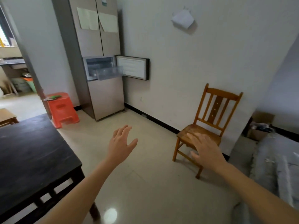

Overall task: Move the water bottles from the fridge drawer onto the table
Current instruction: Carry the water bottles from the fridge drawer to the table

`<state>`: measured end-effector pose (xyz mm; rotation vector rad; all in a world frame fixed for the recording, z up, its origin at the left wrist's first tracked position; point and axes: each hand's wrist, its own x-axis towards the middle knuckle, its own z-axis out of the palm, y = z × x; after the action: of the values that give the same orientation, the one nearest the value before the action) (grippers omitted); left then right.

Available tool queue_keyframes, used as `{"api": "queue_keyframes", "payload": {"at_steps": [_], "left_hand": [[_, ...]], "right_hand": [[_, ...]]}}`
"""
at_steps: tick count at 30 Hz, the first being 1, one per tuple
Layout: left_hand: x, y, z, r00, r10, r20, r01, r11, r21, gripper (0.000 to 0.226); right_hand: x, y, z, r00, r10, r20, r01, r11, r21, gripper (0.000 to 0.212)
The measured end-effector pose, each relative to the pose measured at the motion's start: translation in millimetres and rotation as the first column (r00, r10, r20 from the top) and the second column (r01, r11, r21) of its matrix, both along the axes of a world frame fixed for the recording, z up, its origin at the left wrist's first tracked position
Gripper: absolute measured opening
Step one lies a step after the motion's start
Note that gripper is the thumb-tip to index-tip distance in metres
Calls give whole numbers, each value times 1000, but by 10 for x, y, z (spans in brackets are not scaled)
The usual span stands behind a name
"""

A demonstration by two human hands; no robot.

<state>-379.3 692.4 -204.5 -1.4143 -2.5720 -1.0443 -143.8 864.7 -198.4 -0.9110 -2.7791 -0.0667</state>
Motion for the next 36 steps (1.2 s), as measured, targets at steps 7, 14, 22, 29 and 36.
{"api": "queue_keyframes", "payload": {"at_steps": [7,14,22,29,36], "left_hand": [[-775,668,112,998,68,-9,-66,988,136,55],[-1582,1428,307,994,105,5,-104,972,211,55],[-2266,2135,149,991,135,-18,-130,978,164,55],[-3097,2977,194,972,220,-87,-205,966,159,52],[-4073,3586,575,916,384,-114,-356,911,209,50]], "right_hand": [[-528,766,337,996,-15,87,2,989,146,59],[-1354,1545,703,996,10,93,-30,975,220,61],[-2243,2316,318,978,102,183,-141,968,210,64],[-3158,3582,161,966,248,67,-256,905,340,88],[-4348,4668,568,933,359,20,-343,869,357,88]]}}
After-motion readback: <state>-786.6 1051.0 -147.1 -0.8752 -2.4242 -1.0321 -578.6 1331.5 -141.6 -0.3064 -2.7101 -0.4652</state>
